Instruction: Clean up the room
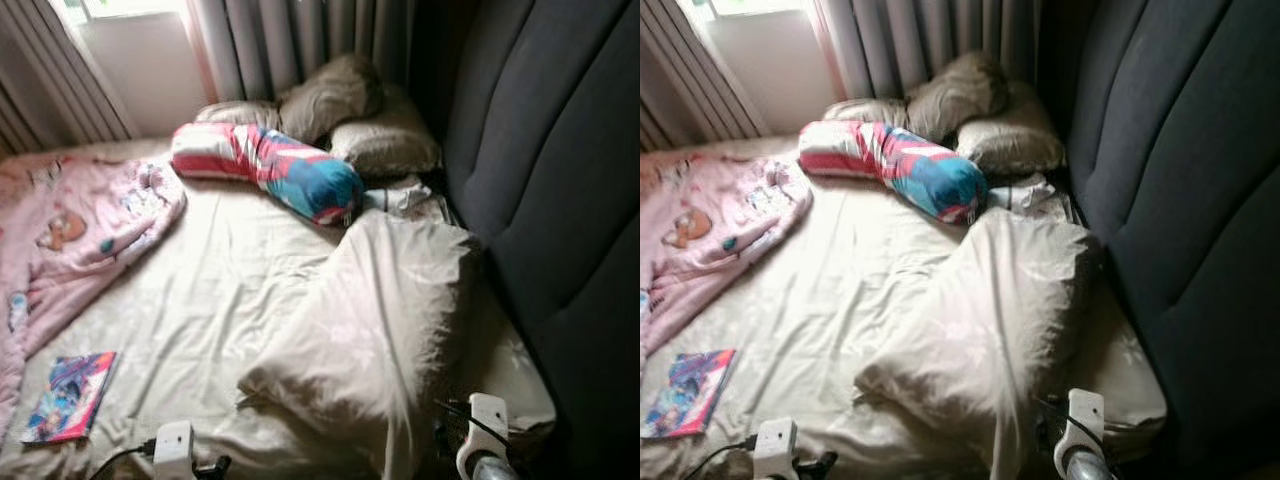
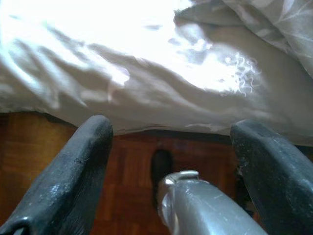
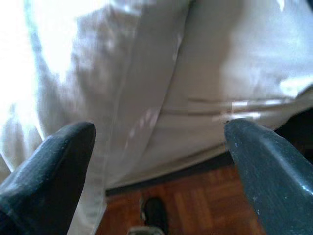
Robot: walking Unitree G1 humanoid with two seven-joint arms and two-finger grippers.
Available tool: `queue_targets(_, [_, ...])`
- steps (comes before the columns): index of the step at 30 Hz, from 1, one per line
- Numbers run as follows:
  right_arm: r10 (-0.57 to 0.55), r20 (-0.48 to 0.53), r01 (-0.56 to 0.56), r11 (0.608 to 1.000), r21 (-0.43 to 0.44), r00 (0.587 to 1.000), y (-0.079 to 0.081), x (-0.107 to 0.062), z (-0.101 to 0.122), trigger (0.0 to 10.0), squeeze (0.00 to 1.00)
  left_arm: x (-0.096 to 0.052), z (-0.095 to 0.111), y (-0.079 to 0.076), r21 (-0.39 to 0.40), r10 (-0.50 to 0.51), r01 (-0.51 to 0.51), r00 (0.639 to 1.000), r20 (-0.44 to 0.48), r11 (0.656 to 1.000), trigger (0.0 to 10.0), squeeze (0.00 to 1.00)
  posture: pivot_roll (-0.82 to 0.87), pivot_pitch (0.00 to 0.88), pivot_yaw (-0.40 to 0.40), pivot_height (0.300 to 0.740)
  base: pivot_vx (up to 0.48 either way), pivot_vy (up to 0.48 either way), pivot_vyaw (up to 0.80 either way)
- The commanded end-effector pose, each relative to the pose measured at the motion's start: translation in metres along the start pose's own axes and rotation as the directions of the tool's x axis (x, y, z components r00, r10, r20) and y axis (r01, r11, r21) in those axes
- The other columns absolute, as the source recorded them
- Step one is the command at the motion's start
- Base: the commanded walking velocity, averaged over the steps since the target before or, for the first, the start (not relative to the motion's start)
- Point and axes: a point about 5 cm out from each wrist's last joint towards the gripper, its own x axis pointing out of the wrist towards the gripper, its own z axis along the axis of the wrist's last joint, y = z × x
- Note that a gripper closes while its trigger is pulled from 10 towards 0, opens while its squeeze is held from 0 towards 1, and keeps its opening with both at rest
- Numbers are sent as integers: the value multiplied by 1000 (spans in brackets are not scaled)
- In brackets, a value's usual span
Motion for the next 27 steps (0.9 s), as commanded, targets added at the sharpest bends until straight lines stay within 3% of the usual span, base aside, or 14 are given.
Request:
queue_targets(1, [30,0,-30,999,19,1000,9,-1,-4,10000,0,-3,-7,10,11,26,-26,999,-21,1000,10000,0,-41,14,48,740,0,0,0])
queue_targets(8, [76,63,-77,997,16,995,13,0,4,10000,0,-3,3,10,-2,32,-32,998,55,1000,10000,0,-27,25,39,740,0,0,0])
queue_targets(10, [98,161,-96,995,-17,982,15,7,44,10000,0,-2,7,10,-9,35,-34,996,80,999,10000,0,-27,25,35,740,0,0,0])
queue_targets(12, [95,185,-87,995,-52,978,16,8,52,10000,0,-2,10,9,-7,34,-33,996,88,999,10000,0,-27,25,35,740,0,0,0])
queue_targets(16, [137,240,-135,991,-22,961,26,10,69,10000,0,0,19,7,-5,29,-28,993,112,1000,10000,0,-36,20,45,740,0,0,0])
queue_targets(27, [141,250,-134,990,-44,958,21,10,73,10000,0,5,38,-3,-20,10,-7,987,159,1000,10000,0,-46,50,17,740,0,0,0])
